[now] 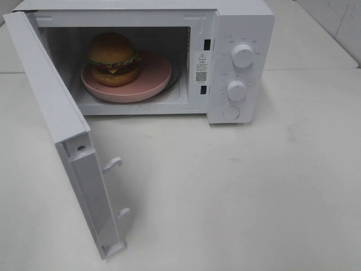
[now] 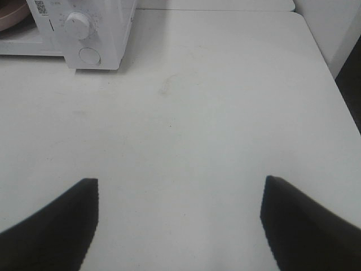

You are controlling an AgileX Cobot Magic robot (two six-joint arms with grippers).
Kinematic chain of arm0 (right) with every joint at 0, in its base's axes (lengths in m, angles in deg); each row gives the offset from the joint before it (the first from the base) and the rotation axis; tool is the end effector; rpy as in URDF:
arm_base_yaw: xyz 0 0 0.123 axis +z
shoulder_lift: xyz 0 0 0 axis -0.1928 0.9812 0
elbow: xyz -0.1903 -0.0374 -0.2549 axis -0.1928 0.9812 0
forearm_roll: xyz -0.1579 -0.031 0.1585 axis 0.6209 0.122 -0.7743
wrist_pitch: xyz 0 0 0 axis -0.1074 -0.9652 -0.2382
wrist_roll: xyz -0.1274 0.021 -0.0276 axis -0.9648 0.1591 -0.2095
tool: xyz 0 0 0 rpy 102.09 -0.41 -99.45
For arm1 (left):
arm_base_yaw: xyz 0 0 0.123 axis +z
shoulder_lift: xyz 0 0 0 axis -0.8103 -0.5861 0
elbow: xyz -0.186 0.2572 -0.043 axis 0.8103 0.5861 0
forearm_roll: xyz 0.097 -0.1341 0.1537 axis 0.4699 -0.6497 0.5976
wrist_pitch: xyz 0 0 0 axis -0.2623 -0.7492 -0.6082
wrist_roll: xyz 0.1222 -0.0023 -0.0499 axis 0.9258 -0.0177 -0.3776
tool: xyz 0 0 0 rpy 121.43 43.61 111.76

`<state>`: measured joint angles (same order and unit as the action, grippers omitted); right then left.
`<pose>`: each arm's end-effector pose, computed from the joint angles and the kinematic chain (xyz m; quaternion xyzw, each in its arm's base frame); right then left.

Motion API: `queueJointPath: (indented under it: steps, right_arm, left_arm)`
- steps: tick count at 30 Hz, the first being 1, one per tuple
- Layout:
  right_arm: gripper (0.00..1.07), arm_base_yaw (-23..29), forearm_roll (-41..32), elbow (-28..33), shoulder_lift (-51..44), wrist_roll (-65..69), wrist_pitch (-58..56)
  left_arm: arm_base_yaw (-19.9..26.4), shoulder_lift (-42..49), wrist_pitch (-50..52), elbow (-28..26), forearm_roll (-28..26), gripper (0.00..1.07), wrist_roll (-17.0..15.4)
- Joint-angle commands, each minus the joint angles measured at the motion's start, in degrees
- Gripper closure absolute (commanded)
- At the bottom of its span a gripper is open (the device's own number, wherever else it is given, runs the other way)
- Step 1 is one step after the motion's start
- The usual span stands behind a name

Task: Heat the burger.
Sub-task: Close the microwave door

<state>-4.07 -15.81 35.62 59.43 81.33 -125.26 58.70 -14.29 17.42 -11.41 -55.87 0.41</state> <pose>-0.0258 -0.0158 0.2499 -0.0069 0.8455 0.0051 0.5339 -0.0259 -0.0151 0.2475 -0.0231 0.8464 -0.0302 0.5313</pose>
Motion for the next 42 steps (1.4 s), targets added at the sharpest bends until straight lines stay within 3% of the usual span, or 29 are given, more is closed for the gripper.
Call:
queueJointPath:
  steps: [1,24,32,38,40,41,42]
  right_arm:
    - [0.31,-0.40,0.17,0.00,-1.49,-0.11,0.57]
    - [0.31,-0.40,0.17,0.00,-1.49,-0.11,0.57]
    - [0.31,-0.40,0.17,0.00,-1.49,-0.11,0.57]
    - [0.31,-0.40,0.17,0.00,-1.49,-0.11,0.57]
    - [0.31,-0.40,0.17,0.00,-1.49,-0.11,0.57]
    - [0.31,-0.40,0.17,0.00,-1.49,-0.11,0.57]
    - [0.31,-0.40,0.17,0.00,-1.49,-0.11,0.57]
  left_arm:
    - [-0.17,1.15,0.57,0.06,-0.06,0.06,-0.06]
    - [-0.17,1.09,0.63,0.06,-0.29,0.06,-0.23]
    - [-0.17,-0.92,4.35,-2.41,-0.11,0.07,-0.23]
    - [-0.17,-7.68,10.71,-2.52,0.34,0.19,-0.11]
    - [-0.17,-12.03,12.26,-2.52,0.34,0.32,-0.11]
    - [-0.17,-12.03,12.26,-2.52,0.34,0.32,-0.11]
    - [-0.17,-15.18,13.12,-2.52,0.34,0.45,-0.11]
